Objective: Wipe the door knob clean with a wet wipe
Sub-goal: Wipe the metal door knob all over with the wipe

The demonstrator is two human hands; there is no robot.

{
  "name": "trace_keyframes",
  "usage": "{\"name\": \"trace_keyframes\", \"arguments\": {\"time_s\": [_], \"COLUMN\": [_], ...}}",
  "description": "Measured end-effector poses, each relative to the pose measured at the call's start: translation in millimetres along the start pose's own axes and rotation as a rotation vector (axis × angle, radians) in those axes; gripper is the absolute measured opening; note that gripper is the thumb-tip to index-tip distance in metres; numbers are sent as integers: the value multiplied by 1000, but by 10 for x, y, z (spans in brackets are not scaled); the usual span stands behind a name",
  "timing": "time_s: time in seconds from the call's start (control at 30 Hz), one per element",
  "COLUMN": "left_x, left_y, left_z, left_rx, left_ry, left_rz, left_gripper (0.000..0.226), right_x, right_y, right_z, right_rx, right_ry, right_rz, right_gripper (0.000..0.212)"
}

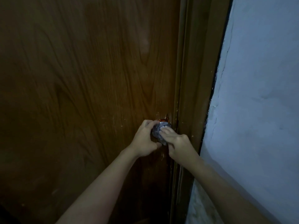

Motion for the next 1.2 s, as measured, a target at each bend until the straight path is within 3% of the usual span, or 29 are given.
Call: {"name": "trace_keyframes", "arguments": {"time_s": [0.1, 0.27, 0.43, 0.67, 0.73, 0.83, 1.0, 1.13, 1.2], "left_x": [8, 7, 11, 6, 15, 12, -20, -8, -15], "left_y": [2, 20, 41, 115, 146, 171, 215, 239, 238], "left_z": [-1, 0, 11, 21, 21, 0, -91, -111, -120], "left_rx": [-1, 12, 2, 7, 12, 21, 10, 13, 15], "left_ry": [8, 3, 15, 10, 4, -12, -20, -20, -22], "left_rz": [8, 0, 25, 52, 50, 56, 43, 58, 55], "left_gripper": [77, 76, 74, 71, 67, 63, 63, 59, 60], "right_x": [104, 58, -8, 62, 99, 112, 116, 134, 171], "right_y": [117, 74, 295, 107, 157, 175, -1, 204, 158], "right_z": [-9, -63, -241, -233, -193, -210, -226, -289, -301], "right_rx": [-153, -94, -346, -177, -235, -262, -132, -319, -282], "right_ry": [78, 97, 138, 247, 308, 330, 312, 381, 400], "right_rz": [102, 46, 151, 84, 147, 198, 122, 293, 256], "right_gripper": [45, 45, 42, 48, 47, 45, 48, 43, 45]}}
Point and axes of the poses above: each hand's wrist, its own z-axis towards the middle knuckle, its own x-axis out of the back of the hand, y = z × x, the point moved 9 cm from there along z, towards the middle knuckle, and after that the axes turned 1 degree about -x, right-handed, at the moved point
